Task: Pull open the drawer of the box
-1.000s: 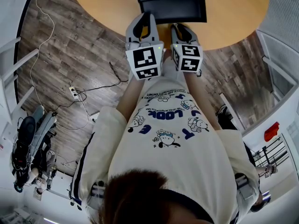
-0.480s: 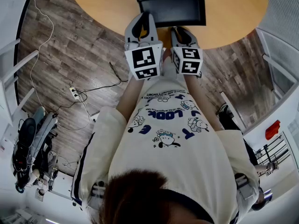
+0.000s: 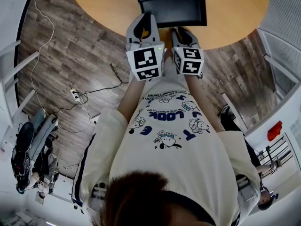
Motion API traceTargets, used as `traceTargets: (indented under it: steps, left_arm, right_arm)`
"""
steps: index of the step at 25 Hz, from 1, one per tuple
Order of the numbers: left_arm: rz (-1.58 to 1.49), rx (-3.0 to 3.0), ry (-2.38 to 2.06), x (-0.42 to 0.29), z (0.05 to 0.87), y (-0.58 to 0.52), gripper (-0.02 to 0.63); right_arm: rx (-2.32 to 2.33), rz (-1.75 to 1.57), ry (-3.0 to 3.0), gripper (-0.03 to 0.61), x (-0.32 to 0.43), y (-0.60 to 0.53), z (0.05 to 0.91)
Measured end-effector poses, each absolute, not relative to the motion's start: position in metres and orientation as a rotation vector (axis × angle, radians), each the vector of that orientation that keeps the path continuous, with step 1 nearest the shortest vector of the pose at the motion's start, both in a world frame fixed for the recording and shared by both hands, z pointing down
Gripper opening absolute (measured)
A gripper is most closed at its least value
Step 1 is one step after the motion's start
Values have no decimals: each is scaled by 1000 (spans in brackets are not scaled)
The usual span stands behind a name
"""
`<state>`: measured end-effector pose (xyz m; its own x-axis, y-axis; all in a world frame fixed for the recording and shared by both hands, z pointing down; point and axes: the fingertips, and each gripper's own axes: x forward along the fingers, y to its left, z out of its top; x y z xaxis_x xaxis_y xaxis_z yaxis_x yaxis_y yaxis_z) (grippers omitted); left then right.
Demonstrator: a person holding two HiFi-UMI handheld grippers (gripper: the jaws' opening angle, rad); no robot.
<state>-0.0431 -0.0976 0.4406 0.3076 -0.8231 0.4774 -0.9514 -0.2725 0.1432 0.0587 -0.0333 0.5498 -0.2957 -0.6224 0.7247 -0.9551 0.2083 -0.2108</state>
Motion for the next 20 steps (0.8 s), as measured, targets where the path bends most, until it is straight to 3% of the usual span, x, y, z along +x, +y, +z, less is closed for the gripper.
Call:
traceTargets:
  steps: [2, 4, 7, 20]
  left_arm:
    - [432, 2182, -1583, -43, 439, -99, 38]
    - [425, 2184, -1586, -44, 435, -101, 38]
    - [396, 2188, -1587, -44, 426, -102, 38]
    - [267, 2242, -1641, -35, 375, -115, 38]
  right_arm:
    - [1465, 907, -2001, 102, 60, -35, 549]
    - [1471, 931, -2002, 163, 60, -38, 545]
    - [1493, 979, -1995, 170, 63, -38, 538]
    - [1560, 820, -2175, 118, 60, -73, 452]
